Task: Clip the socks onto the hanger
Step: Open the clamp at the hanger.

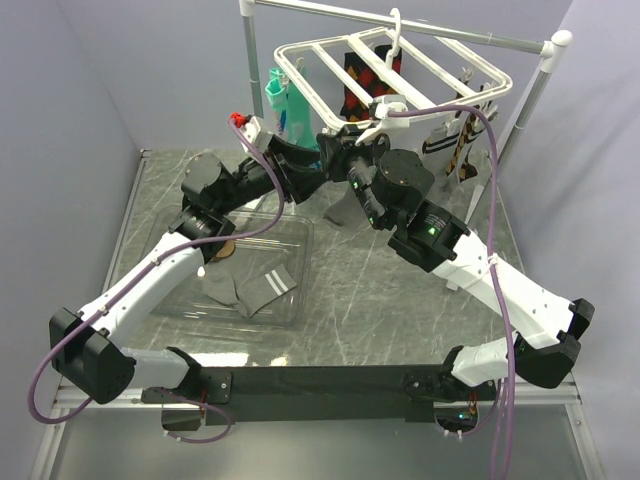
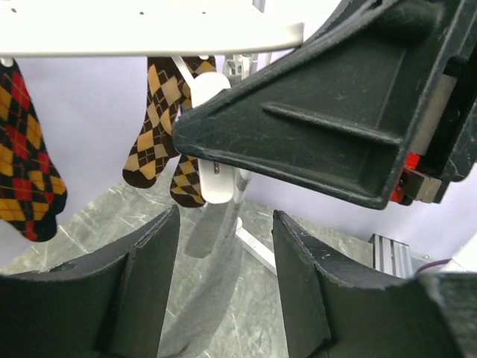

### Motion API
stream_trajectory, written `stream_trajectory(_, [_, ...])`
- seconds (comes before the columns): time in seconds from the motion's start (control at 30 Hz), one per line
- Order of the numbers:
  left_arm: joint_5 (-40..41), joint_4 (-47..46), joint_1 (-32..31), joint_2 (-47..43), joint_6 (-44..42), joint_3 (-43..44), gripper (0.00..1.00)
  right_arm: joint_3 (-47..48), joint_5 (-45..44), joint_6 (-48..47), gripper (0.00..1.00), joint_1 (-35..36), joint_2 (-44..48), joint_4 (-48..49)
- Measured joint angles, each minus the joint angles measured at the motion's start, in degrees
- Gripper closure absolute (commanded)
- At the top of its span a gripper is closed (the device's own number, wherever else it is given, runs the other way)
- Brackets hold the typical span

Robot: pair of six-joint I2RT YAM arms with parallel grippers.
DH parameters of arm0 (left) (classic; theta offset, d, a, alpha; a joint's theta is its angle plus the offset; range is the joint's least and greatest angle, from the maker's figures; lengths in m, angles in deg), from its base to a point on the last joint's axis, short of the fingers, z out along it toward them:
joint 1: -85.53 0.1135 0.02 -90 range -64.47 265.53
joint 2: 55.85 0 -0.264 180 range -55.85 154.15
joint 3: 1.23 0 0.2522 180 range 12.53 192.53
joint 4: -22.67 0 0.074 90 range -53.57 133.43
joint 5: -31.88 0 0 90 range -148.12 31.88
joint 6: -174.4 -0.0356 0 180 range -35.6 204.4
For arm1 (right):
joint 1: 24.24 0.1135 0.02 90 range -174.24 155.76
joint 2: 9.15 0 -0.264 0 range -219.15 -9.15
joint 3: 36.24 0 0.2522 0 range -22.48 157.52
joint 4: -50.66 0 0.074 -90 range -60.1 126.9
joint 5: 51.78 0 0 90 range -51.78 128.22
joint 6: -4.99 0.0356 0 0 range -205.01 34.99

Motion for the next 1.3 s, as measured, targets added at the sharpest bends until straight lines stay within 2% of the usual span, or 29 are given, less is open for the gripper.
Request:
stream_trajectory(0.33, [1.8, -2.8, 0.0, 0.0, 0.4, 0.0, 0.45, 0.0, 0.4, 0.3, 0.94, 0.0, 0.0, -1.0])
stream_trajectory(0.43, [2.3, -3.6, 0.0, 0.0, 0.5, 0.0, 0.5, 0.3, 0.4, 0.4, 0.94, 0.0, 0.0, -2.0])
stream_trajectory(0.53, [2.8, -4.4, 0.0, 0.1, 0.8, 0.0, 0.63, 0.5, 0.4, 0.5, 0.92, 0.0, 0.0, -2.5])
stream_trajectory(0.73, [2.8, -6.4, 0.0, 1.2, 2.2, 0.0, 0.73, 0.9, 0.7, 0.9, 0.89, -0.2, -0.1, -3.5])
stream_trajectory(0.87, [2.9, -7.3, -0.3, 1.5, 2.6, 0.0, 0.75, 1.5, 0.8, 1.1, 0.77, -0.4, -0.1, -4.4])
stream_trajectory(0.9, [2.9, -7.4, -0.4, 1.6, 2.9, 0.0, 0.76, 1.7, 0.8, 1.3, 0.68, -0.5, -0.1, -4.8])
stream_trajectory(0.97, [3.0, -7.6, -0.5, 1.6, 3.3, 0.0, 0.77, 2.2, 1.0, 1.8, 0.61, -0.7, -0.2, -5.5])
stream_trajectory(1.0, [3.3, -7.8, -0.5, 1.6, 3.5, 0.0, 0.77, 2.5, 1.1, 2.1, 0.53, -0.8, -0.2, -5.8])
stream_trajectory(1.1, [3.7, -8.2, -0.5, 1.6, 4.4, 0.0, 0.78, 3.3, 2.1, 2.9, 0.44, -1.0, -0.2, -6.8])
stream_trajectory(1.3, [5.5, -9.2, -0.7, 1.6, 5.2, -1.1, 0.79, 2.5, 3.8, 4.9, 0.37, -2.5, -0.1, -6.3])
